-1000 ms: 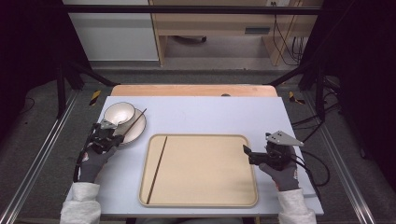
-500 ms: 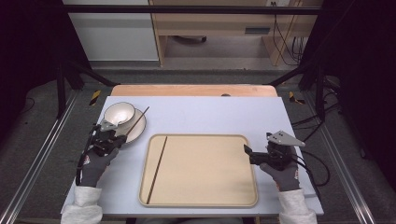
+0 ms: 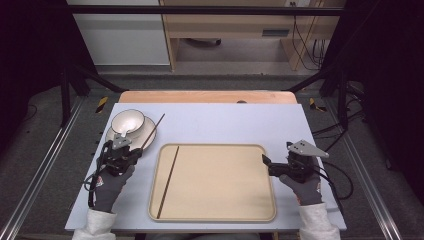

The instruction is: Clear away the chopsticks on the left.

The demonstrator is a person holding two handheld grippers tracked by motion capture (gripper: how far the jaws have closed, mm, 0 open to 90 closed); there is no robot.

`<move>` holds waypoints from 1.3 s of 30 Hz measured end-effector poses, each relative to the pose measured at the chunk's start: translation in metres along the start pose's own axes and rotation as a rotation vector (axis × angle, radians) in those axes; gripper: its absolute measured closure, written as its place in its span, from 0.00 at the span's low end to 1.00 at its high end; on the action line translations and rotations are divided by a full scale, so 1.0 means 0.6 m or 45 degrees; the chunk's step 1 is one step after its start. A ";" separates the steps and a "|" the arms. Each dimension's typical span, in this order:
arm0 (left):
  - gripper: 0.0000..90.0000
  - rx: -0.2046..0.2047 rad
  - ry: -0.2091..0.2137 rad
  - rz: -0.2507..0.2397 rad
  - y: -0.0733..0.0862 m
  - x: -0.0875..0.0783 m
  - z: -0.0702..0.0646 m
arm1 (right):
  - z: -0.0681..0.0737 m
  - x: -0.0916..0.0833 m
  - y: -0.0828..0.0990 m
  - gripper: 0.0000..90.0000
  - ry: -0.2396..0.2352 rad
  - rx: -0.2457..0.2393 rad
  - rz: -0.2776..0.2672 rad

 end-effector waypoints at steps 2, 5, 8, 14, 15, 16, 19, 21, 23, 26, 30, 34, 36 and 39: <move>0.93 -0.024 -0.009 -0.030 -0.006 -0.007 -0.011 | 0.000 0.000 0.000 0.04 -0.001 0.002 0.000; 0.93 -0.049 -0.014 -0.055 -0.009 -0.014 -0.031 | 0.001 -0.001 0.000 0.04 -0.004 0.008 0.000; 0.93 -0.081 -0.014 -0.065 -0.007 -0.018 -0.050 | 0.001 -0.001 0.000 0.04 -0.003 0.002 0.002; 0.93 -0.140 -0.034 -0.097 -0.009 -0.027 -0.079 | -0.001 -0.003 -0.001 0.04 -0.001 0.003 -0.001; 0.93 -0.148 -0.037 -0.107 -0.008 -0.029 -0.084 | -0.001 -0.003 -0.002 0.04 0.000 0.003 -0.002; 0.93 -0.154 -0.041 -0.110 -0.007 -0.031 -0.090 | -0.001 -0.003 -0.002 0.04 -0.001 0.004 -0.002; 0.93 -0.181 -0.047 -0.126 0.003 -0.033 -0.105 | 0.000 -0.004 -0.002 0.04 -0.004 0.005 -0.005; 0.93 -0.207 -0.045 -0.125 0.013 -0.035 -0.114 | 0.000 -0.003 -0.002 0.04 -0.004 0.002 -0.004; 0.93 -0.241 -0.046 -0.135 0.021 -0.038 -0.121 | 0.000 -0.003 -0.002 0.04 -0.005 0.001 -0.003; 0.93 -0.266 -0.060 -0.139 0.037 -0.042 -0.132 | 0.000 -0.002 -0.001 0.04 -0.005 0.001 -0.001; 0.93 -0.305 -0.061 -0.152 0.054 -0.048 -0.147 | 0.002 -0.001 0.000 0.04 -0.008 0.003 0.002; 0.93 -0.339 -0.058 -0.171 0.065 -0.054 -0.162 | 0.003 0.000 0.002 0.04 -0.006 0.002 0.009; 0.93 -0.341 -0.061 -0.172 0.071 -0.055 -0.170 | 0.003 0.000 0.002 0.04 -0.008 -0.002 0.009; 0.93 -0.348 -0.052 -0.158 0.080 -0.052 -0.183 | 0.003 0.000 0.002 0.04 -0.008 0.000 0.009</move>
Point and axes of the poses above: each handheld gripper's, and its own axes: x roughly forward along the jaws, y roughly out of its underside, z roughly to its left, the point moved 8 cm from there along x, roughly forward along the jaws, and after that the axes turned 13 degrees about -z, right-handed, at the moved point
